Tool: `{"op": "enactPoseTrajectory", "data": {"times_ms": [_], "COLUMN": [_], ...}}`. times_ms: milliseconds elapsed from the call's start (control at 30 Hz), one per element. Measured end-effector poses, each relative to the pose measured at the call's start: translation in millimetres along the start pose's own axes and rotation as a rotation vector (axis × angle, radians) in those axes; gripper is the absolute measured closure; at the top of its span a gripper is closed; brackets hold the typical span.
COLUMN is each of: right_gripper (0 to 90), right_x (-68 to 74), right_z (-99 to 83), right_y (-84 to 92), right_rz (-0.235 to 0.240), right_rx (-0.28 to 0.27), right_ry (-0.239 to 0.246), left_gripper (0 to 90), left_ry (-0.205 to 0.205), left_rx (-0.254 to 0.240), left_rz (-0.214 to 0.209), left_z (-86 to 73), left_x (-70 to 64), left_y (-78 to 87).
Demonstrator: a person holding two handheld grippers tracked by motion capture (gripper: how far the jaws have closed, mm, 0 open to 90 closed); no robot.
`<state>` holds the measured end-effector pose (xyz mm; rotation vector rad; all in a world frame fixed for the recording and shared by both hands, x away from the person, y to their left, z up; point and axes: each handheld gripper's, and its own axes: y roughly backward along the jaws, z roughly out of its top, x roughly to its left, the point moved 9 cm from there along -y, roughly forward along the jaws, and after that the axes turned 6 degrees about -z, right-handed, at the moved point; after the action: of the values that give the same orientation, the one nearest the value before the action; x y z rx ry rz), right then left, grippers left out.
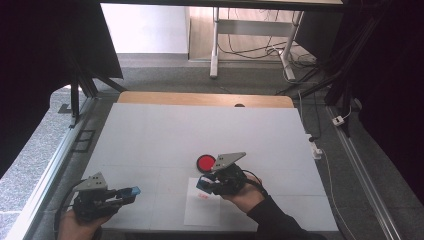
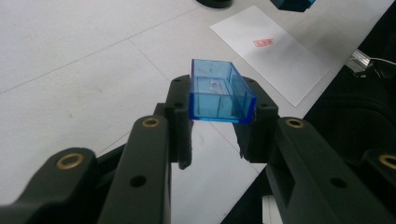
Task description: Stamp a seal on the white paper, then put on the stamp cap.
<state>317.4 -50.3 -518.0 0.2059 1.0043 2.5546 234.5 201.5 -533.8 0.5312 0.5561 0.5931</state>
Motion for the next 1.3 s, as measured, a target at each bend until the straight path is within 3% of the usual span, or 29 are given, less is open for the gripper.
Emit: {"op": "enactPoseTrajectory", "data": {"times_ms": [600,1100,1300], "right_gripper": [70.7,70.7,70.7], "right_x": [-0.8,3.7,4.0], "right_z": [20.1,25.6,27.2], "right_y": [23.3,29.2,32.1], "right_rz": [-0.003,0.011,0.016], "right_rx": [-0.079,-0.09,-0.098], "right_ry": [0.0,0.012,0.015], "left_gripper": [68.7,68.7,68.6], "left_ry": [0.02,0.029,-0.018], "left_rx": [-0.008,-0.024,-0.027], "left_rz": [-0.03,-0.062,-0.084], "left_z": [0.3,1.6,7.9], "left_x": [0.8,0.2,-7.3], "left_y": [0.8,2.4,0.0]}}
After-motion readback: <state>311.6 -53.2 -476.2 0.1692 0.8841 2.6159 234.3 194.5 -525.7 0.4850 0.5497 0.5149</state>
